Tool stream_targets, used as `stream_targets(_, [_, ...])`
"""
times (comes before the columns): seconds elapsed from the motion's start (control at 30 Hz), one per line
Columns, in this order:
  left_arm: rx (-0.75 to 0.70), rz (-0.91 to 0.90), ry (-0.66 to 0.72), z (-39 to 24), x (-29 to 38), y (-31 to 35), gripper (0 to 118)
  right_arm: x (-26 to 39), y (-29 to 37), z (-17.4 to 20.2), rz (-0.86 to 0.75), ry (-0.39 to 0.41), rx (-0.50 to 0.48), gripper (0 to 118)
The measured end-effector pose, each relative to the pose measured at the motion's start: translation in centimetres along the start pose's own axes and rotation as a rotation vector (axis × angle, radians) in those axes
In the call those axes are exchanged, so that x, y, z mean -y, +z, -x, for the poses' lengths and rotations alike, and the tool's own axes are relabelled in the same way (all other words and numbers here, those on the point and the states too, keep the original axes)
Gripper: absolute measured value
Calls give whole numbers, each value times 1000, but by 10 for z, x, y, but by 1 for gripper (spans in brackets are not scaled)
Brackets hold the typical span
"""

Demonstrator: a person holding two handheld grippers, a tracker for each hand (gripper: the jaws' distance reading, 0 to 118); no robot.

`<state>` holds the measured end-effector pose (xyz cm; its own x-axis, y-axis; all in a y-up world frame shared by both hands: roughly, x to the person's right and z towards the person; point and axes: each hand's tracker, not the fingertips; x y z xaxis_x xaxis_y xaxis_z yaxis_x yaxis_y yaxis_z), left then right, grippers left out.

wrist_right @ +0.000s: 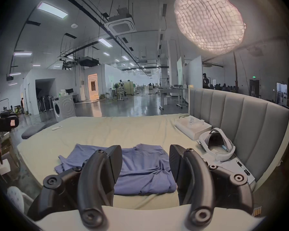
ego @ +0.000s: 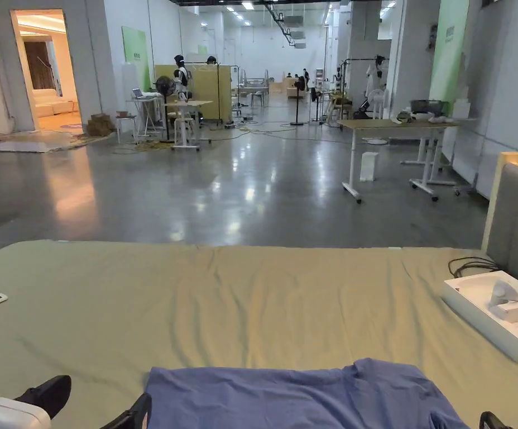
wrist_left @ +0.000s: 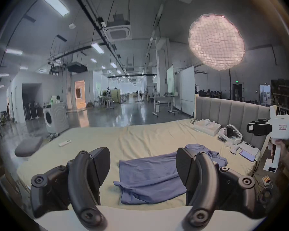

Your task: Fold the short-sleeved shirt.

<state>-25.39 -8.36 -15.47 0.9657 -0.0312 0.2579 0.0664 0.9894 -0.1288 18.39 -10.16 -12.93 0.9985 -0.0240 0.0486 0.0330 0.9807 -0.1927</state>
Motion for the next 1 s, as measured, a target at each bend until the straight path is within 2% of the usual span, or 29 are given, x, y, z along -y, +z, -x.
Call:
stream_targets(0.03, [5,-19,-17,-5,-1,6,75,0,4,6,-7,8,-5,55])
stream_targets(0.1, [8,-26,-32,-10,-2,12,48,1,10,15,-11,47,-20,39])
stream_targets(0.13, [33,-19,-43,-11,-3,13,41,1,11,21,-5,66,-12,35])
stream_targets(0.17, [33,-18,-48,-12,-2,15,41,2,12,24,-4,76,-9,35])
stream_targets(0.2, [24,-16,-55,-15,0,15,22,3,14,28,0,89,-13,24])
stream_targets(0.23, [29,-13,-62,-16,2,15,9,4,17,31,-1,90,-21,12])
stream_targets(0.27, [44,-13,-58,-15,3,15,1,11,13,25,2,87,-33,6])
stream_targets(0.3, [40,-13,-46,-15,4,16,1,11,14,27,6,82,-42,0])
stream_targets(0.5, [33,25,3,-8,8,10,1,10,16,35,14,106,-52,0])
stream_targets(0.6, [27,47,24,4,13,5,1,14,11,29,20,90,-59,0])
stream_targets(0.77, [9,175,256,42,47,-24,1,22,0,19,55,14,-84,0])
stream_targets(0.9, [-33,251,288,66,75,-47,1,32,-8,16,91,11,-81,0])
stream_targets(1.0, [-26,364,368,84,98,-75,1,37,-15,21,136,-2,-85,0])
